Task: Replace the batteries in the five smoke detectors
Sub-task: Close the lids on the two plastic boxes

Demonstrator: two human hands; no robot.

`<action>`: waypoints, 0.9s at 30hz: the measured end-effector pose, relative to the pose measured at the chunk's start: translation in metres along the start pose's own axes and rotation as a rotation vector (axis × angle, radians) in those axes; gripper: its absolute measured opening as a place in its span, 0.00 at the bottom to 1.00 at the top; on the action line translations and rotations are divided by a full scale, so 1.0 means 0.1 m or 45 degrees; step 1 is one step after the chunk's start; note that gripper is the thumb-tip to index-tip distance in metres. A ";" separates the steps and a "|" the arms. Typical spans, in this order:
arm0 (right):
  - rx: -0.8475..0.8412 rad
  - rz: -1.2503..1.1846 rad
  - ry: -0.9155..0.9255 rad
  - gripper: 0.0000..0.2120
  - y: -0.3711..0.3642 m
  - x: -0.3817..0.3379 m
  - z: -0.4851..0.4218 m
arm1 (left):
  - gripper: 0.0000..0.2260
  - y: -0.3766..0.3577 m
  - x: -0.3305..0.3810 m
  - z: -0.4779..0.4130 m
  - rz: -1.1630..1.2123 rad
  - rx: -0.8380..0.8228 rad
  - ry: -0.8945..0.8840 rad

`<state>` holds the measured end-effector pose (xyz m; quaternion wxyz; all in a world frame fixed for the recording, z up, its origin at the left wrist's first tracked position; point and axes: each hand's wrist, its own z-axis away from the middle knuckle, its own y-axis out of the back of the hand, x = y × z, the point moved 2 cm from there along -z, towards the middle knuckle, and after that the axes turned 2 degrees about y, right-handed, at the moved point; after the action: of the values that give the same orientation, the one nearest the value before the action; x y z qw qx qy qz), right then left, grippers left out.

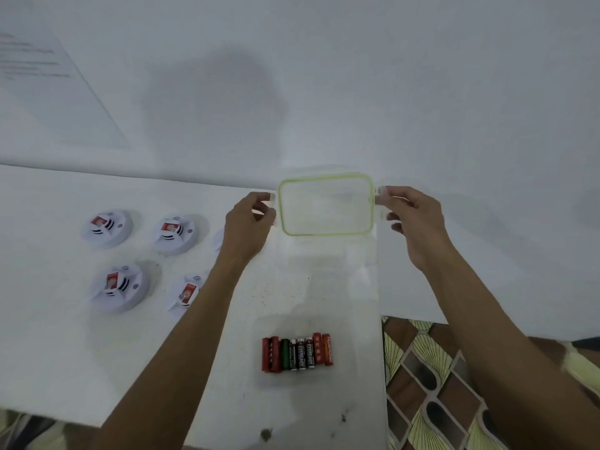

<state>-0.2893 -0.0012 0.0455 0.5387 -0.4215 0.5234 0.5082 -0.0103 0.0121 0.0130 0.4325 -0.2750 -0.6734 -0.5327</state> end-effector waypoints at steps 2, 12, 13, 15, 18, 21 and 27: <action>0.000 0.022 -0.004 0.04 0.02 0.02 0.23 | 0.09 0.12 0.02 0.26 0.063 0.019 -0.011; -0.134 -0.321 0.086 0.10 0.11 0.45 1.23 | 0.08 0.60 -0.07 1.50 0.525 0.002 0.148; -0.118 -0.305 0.083 0.10 0.12 0.50 1.31 | 0.08 0.62 -0.12 1.61 0.592 -0.025 0.185; -0.075 -0.135 0.084 0.08 0.13 0.58 1.43 | 0.09 0.63 -0.24 1.78 0.698 -0.059 0.256; -0.055 0.037 0.100 0.04 0.13 0.70 1.57 | 0.10 0.61 -0.39 1.98 0.670 -0.039 0.309; -0.073 0.091 0.130 0.04 0.11 0.84 1.68 | 0.08 0.60 -0.47 2.08 0.503 0.001 0.292; -0.110 0.318 0.236 0.06 0.08 1.04 1.79 | 0.10 0.54 -0.60 2.12 0.050 0.003 0.150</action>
<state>-0.2799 0.1879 -0.0394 0.4020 -0.4209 0.5968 0.5523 0.0017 0.2354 -0.0261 0.4821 -0.2559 -0.6418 -0.5386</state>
